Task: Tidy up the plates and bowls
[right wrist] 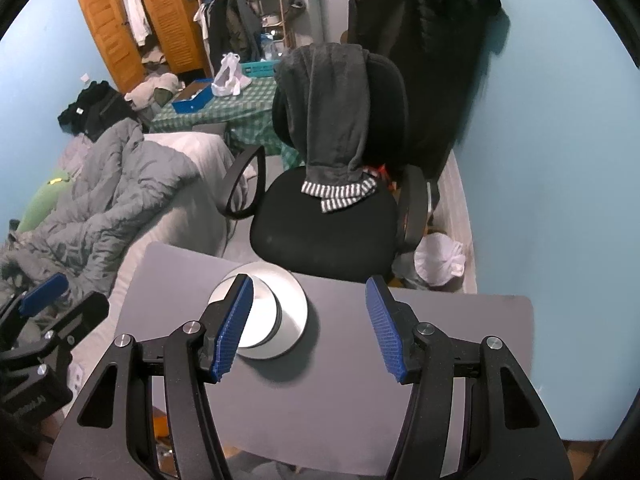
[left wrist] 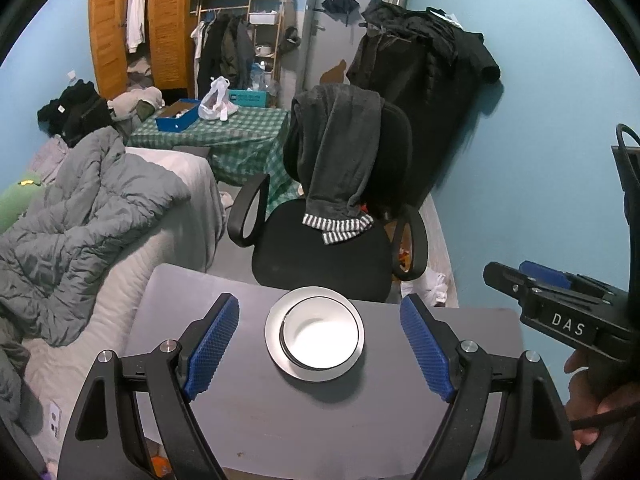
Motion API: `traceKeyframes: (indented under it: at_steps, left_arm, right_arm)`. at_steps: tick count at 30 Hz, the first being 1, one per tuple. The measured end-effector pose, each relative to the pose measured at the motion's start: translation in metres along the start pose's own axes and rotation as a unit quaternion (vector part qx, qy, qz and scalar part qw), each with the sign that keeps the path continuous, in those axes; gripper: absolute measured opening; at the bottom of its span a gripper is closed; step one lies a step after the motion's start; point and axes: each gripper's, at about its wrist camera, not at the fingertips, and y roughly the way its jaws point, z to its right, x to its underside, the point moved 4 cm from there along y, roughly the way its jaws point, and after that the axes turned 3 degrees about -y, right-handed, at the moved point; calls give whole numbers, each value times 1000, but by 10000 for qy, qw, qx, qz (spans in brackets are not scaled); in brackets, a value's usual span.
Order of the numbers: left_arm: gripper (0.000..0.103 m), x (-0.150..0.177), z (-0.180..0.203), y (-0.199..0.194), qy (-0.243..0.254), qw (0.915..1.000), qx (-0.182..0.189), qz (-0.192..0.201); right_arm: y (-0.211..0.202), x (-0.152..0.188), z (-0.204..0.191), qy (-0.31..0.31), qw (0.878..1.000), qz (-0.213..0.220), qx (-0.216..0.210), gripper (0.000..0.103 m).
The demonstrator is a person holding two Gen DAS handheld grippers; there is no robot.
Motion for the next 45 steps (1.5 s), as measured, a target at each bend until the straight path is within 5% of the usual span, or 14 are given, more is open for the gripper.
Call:
traceKeyframes:
  at_steps: [45]
  left_arm:
    - [84,17,1,-14,-41,10000,-63,-51]
  right_arm:
    - [-15,13,-5,13,10000,-17,-75,57]
